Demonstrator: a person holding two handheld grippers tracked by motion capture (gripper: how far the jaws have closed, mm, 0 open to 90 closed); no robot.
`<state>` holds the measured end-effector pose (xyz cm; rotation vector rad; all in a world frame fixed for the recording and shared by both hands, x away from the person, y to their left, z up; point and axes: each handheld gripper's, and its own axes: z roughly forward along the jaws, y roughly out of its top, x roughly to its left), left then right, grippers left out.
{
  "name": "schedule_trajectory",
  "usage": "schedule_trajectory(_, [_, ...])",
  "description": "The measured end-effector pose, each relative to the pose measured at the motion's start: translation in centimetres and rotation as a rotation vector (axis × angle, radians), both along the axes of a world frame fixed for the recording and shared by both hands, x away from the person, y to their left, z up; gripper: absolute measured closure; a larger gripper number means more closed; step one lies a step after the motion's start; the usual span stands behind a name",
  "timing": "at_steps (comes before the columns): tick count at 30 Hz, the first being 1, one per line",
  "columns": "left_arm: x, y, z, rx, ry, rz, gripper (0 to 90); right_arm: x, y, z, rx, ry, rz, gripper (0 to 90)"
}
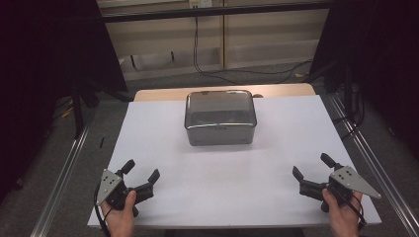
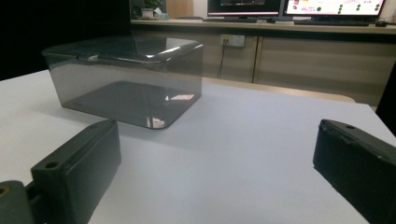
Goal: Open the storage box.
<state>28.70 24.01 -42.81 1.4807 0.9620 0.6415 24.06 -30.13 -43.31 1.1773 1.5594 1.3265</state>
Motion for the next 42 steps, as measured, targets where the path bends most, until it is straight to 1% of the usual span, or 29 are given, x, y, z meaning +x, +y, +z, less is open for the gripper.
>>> schedule_trajectory(3, [-0.1, -0.2, 0.0, -0.001, 0.002, -0.01, 4.0, 0.1, 0.2, -0.1, 0.005, 0.013, 0.013, 0.6])
schedule_trajectory(5, [-0.1, -0.2, 0.0, 0.003, -0.005, -0.015, 3.9, 0.1, 0.4, 0.0, 0.003, 0.002, 0.011, 0.4])
schedule_trajectory(8, [-0.1, -0.2, 0.0, -0.011, -0.007, -0.008, 3.8, 0.1, 0.8, 0.0, 0.003, -0.006, 0.019, 0.2])
schedule_trajectory(9, [-0.1, -0.2, 0.0, -0.008, -0.006, -0.009, 3.8, 0.2, 0.9, 0.0, -0.003, -0.005, 0.024, 0.2])
schedule_trajectory(11, [-0.1, -0.1, -0.1, -0.005, 0.003, -0.012, 3.9, 0.2, 1.2, 0.1, -0.001, -0.006, 0.029, 0.1])
schedule_trajectory(13, [-0.1, -0.2, -0.1, 0.001, 0.005, -0.012, 3.9, 0.4, 1.4, 0.2, 0.002, -0.01, 0.034, 0.0])
schedule_trajectory(21, [-0.1, -0.2, -0.1, -0.005, 0.003, -0.01, 3.9, 1.0, 2.8, 0.4, -0.015, -0.004, 0.084, 0.2])
schedule_trajectory(23, [0.0, -0.2, -0.1, 0.004, 0.004, -0.012, 3.9, 1.1, 3.0, 0.4, -0.01, -0.004, 0.097, 0.2])
schedule_trajectory(25, [0.0, -0.2, -0.2, 0.007, 0.009, -0.016, 3.9, 1.3, 3.3, 0.5, -0.017, -0.005, 0.1, 0.2])
schedule_trajectory(29, [0.1, -0.2, -0.2, 0.01, 0.006, -0.008, 3.9, 1.8, 3.9, 0.6, -0.01, -0.002, 0.103, 0.5])
schedule_trajectory(31, [0.1, -0.3, -0.2, 0.008, 0.007, -0.005, 3.9, 2.0, 4.2, 0.7, -0.019, -0.001, 0.112, 0.5])
schedule_trajectory(33, [0.1, -0.2, -0.2, 0.01, 0.004, -0.009, 3.9, 2.3, 4.5, 0.8, -0.016, -0.003, 0.125, 0.5])
schedule_trajectory(34, [0.0, -0.3, -0.1, -0.002, -0.005, -0.006, 4.1, 2.4, 4.7, 0.8, -0.029, -0.005, 0.129, 0.5])
schedule_trajectory(36, [-0.1, -0.3, 0.0, 0.002, -0.013, -0.011, 4.2, 2.6, 5.1, 0.6, -0.04, 0.001, 0.139, 0.5])
schedule_trajectory(39, [-0.1, -0.3, 0.0, 0.0, -0.009, -0.011, 4.2, 3.0, 5.6, 0.5, -0.051, -0.002, 0.154, 0.6])
schedule_trajectory(42, [0.0, -0.3, -0.1, -0.004, -0.003, -0.006, 4.2, 3.4, 6.1, 0.9, -0.036, -0.008, 0.173, 0.8])
